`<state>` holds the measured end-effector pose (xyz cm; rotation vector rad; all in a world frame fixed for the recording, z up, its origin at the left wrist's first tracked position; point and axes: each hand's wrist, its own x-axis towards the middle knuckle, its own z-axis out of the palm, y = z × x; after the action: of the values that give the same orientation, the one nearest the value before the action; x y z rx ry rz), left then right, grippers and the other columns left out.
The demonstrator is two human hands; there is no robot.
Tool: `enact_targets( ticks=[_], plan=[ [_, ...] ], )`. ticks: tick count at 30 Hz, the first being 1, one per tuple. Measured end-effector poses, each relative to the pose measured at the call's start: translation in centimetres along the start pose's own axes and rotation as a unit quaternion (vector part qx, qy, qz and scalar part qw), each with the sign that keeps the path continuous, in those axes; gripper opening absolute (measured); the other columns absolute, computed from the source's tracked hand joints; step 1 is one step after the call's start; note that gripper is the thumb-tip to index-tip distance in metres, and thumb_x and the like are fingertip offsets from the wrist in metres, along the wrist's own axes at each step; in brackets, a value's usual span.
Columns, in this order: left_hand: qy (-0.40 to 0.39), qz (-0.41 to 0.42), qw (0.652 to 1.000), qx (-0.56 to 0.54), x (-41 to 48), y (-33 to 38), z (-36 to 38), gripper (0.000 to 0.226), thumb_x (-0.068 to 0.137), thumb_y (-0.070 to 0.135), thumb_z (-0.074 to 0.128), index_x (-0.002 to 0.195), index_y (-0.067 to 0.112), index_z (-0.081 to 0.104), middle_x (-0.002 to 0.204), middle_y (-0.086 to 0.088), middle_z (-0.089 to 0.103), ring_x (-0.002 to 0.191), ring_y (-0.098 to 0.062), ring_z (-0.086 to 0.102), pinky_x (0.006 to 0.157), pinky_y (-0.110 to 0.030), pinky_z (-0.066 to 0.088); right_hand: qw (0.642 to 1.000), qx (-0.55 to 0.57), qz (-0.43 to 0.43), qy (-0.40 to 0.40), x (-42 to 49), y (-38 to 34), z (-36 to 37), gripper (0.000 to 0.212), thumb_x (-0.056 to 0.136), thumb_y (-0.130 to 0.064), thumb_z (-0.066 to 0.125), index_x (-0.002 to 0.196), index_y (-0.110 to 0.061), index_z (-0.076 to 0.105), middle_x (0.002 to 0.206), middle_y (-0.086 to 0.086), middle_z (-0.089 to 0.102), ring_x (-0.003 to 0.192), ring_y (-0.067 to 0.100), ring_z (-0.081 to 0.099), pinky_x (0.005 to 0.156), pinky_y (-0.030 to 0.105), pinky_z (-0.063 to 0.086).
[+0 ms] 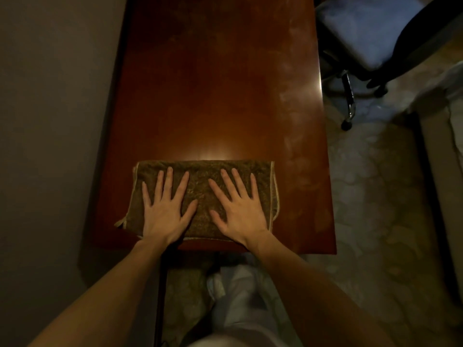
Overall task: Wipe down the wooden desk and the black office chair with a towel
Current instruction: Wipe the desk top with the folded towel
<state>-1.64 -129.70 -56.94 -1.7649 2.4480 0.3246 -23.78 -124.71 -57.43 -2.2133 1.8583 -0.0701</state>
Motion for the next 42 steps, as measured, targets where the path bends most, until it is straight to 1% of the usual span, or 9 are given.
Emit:
enact_targets(
  ticks=[3, 12, 17, 21, 27, 31, 34, 38, 42],
  plan=[
    [-0.01, 0.005, 1.0, -0.001, -1.5, 0.1, 0.4, 0.074, 0.099, 0.07, 0.015, 0.163, 0.038, -0.005, 0.171, -0.006, -0.011, 0.158, -0.024, -0.013, 0.123, -0.06, -0.009, 1.0, 0.004, 0.01, 0.001, -1.8, -0.8, 0.6, 0.072, 0.102, -0.061, 0.03, 0.164, -0.033, 0.01, 0.172, 0.005, 0.001, 0.158, 0.029, -0.009, 0.123, 0.065, 0.001],
    [-0.041, 0.012, 0.999, -0.015, -5.5, 2.4, 1.0, 0.082, 0.094, 0.078, 0.015, 0.16, 0.04, -0.016, 0.168, -0.002, -0.026, 0.154, -0.022, -0.027, 0.12, -0.056, -0.021, 1.0, 0.015, 0.021, -0.003, -6.7, -0.5, 1.1, 0.066, 0.105, -0.055, 0.029, 0.164, -0.034, 0.01, 0.172, 0.004, 0.002, 0.159, 0.027, -0.008, 0.124, 0.062, 0.001],
    [-0.064, 0.027, 0.997, -0.027, -6.9, 4.4, 0.9, 0.085, 0.093, 0.081, 0.015, 0.157, 0.042, -0.022, 0.166, -0.002, -0.032, 0.152, -0.022, -0.032, 0.12, -0.058, -0.021, 0.998, 0.034, 0.056, -0.009, -9.9, 0.5, 1.1, 0.064, 0.106, -0.054, 0.03, 0.164, -0.036, 0.009, 0.172, 0.001, 0.002, 0.159, 0.022, -0.008, 0.126, 0.058, 0.002],
    [-0.092, 0.034, 0.995, -0.029, -7.4, 7.3, 0.7, 0.087, 0.089, 0.084, 0.007, 0.156, 0.041, -0.025, 0.164, -0.003, -0.036, 0.151, -0.024, -0.034, 0.119, -0.059, -0.022, 0.997, 0.028, 0.075, -0.002, -12.3, 2.5, 1.1, 0.065, 0.105, -0.053, 0.031, 0.164, -0.037, 0.01, 0.172, -0.001, 0.004, 0.159, 0.02, -0.005, 0.127, 0.053, 0.003],
    [-0.107, 0.066, 0.991, -0.036, -7.1, 11.9, 0.8, 0.083, 0.091, 0.082, 0.007, 0.156, 0.042, -0.026, 0.165, -0.004, -0.031, 0.152, -0.026, -0.031, 0.118, -0.063, -0.02, 0.994, 0.011, 0.107, -0.011, -15.2, 6.4, 0.5, 0.065, 0.104, -0.054, 0.031, 0.164, -0.038, 0.009, 0.172, -0.002, 0.005, 0.159, 0.02, -0.002, 0.127, 0.052, 0.004],
    [-0.09, 0.105, 0.99, 0.009, -6.9, 14.7, 1.0, 0.076, 0.097, 0.075, 0.008, 0.158, 0.041, -0.021, 0.167, -0.006, -0.025, 0.154, -0.028, -0.024, 0.116, -0.069, -0.016, 0.992, 0.01, 0.124, -0.01, -17.4, 9.5, 0.1, 0.066, 0.104, -0.055, 0.031, 0.163, -0.04, 0.008, 0.172, -0.003, 0.005, 0.159, 0.02, -0.002, 0.127, 0.053, 0.008],
    [-0.074, 0.112, 0.991, 0.005, -6.6, 16.0, 1.6, 0.073, 0.098, 0.072, 0.009, 0.16, 0.04, -0.016, 0.168, -0.007, -0.022, 0.155, -0.028, -0.022, 0.116, -0.07, -0.015, 0.991, 0.019, 0.128, -0.023, -17.8, 10.8, -0.4, 0.066, 0.103, -0.059, 0.026, 0.163, -0.042, 0.006, 0.172, -0.005, 0.002, 0.159, 0.018, -0.005, 0.127, 0.054, 0.008],
    [-0.052, 0.09, 0.995, -0.016, -6.2, 15.9, 2.6, 0.073, 0.098, 0.07, 0.012, 0.161, 0.041, -0.012, 0.169, -0.006, -0.02, 0.155, -0.028, -0.022, 0.116, -0.071, -0.013, 0.987, 0.042, 0.156, -0.014, -17.0, 9.6, -0.5, 0.069, 0.101, -0.068, 0.019, 0.163, -0.042, 0.008, 0.172, -0.003, 0.003, 0.159, 0.019, -0.007, 0.127, 0.056, -0.001],
    [-0.039, 0.096, 0.995, -0.005, -5.6, 16.0, 3.1, 0.073, 0.098, 0.07, 0.014, 0.161, 0.041, -0.01, 0.17, -0.006, -0.018, 0.156, -0.028, -0.02, 0.115, -0.072, -0.012, 0.98, 0.047, 0.193, -0.014, -16.2, 8.7, -0.2, 0.077, 0.094, -0.08, 0.012, 0.162, -0.044, 0.004, 0.172, 0.0, 0.002, 0.158, 0.022, -0.008, 0.124, 0.059, -0.01]
  ],
)
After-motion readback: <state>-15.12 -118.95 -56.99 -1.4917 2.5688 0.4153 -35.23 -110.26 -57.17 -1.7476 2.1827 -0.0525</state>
